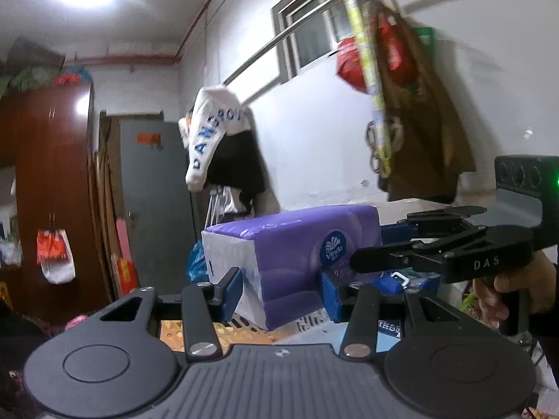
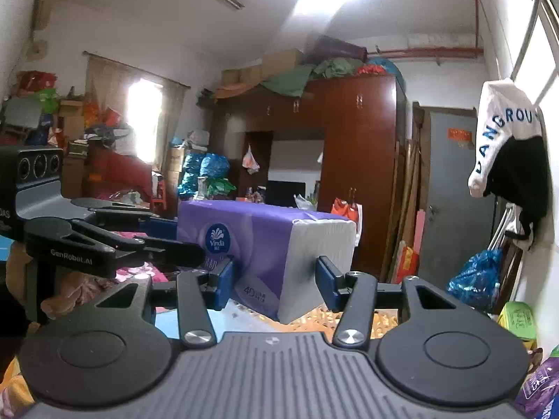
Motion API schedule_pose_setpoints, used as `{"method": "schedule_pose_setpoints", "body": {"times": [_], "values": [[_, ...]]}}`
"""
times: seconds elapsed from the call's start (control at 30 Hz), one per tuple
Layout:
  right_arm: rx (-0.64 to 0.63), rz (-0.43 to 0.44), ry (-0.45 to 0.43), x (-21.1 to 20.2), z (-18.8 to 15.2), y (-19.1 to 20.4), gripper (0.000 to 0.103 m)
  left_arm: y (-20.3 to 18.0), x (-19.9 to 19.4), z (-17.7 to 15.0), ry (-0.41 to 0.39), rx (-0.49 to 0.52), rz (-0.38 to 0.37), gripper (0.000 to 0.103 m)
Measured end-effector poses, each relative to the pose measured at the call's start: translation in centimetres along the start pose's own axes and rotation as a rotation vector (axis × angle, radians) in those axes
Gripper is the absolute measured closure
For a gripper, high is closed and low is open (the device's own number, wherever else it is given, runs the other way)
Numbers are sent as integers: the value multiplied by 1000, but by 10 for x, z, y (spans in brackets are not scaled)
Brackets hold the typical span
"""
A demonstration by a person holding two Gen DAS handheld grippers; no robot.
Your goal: Organize objects
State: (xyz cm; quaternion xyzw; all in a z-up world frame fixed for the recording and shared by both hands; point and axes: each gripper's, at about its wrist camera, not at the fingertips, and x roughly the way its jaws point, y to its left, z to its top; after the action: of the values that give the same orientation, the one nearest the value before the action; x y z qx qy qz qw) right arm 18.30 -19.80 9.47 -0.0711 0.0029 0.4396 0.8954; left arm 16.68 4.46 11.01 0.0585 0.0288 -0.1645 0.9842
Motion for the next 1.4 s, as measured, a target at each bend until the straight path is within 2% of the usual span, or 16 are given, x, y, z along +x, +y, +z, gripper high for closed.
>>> {"method": "schedule_pose_setpoints", "body": {"times": [0.33,0.63,0.7,0.73,0.77,0.8,0.83,0.9,1.0,1.07,1.17,1.27,1.33,1.4], "values": [[45,-50,146,56,-32,-30,50,48,77,-23,136,-98,38,52],[57,-76,216,74,-36,-39,50,60,110,-36,233,-122,93,50],[59,-75,251,80,-36,-39,48,61,114,-39,253,-124,100,48],[50,-97,267,78,-37,-36,42,60,113,-41,252,-113,114,46],[36,-133,270,73,-38,-32,27,58,109,-44,248,-93,138,45],[29,-159,257,66,-37,-30,18,56,103,-45,237,-76,160,41],[41,-180,243,55,-37,-28,1,53,95,-45,220,-67,177,37],[100,-173,210,24,-40,-28,0,48,71,-45,179,-66,183,29],[214,-185,218,-22,-53,-27,0,32,26,-51,124,-64,180,17],[249,-188,221,-50,-68,-23,0,20,0,-63,118,-67,192,16],[304,-219,241,-89,-100,-11,0,5,-29,-87,161,-89,215,16],[439,-186,270,-106,-124,-3,0,-4,-59,-112,176,-156,268,16],[519,-164,301,-101,-131,-1,0,-3,-72,-126,178,-230,281,16],[475,-173,327,-91,-134,7,0,1,-67,-131,236,-254,280,16]]}}
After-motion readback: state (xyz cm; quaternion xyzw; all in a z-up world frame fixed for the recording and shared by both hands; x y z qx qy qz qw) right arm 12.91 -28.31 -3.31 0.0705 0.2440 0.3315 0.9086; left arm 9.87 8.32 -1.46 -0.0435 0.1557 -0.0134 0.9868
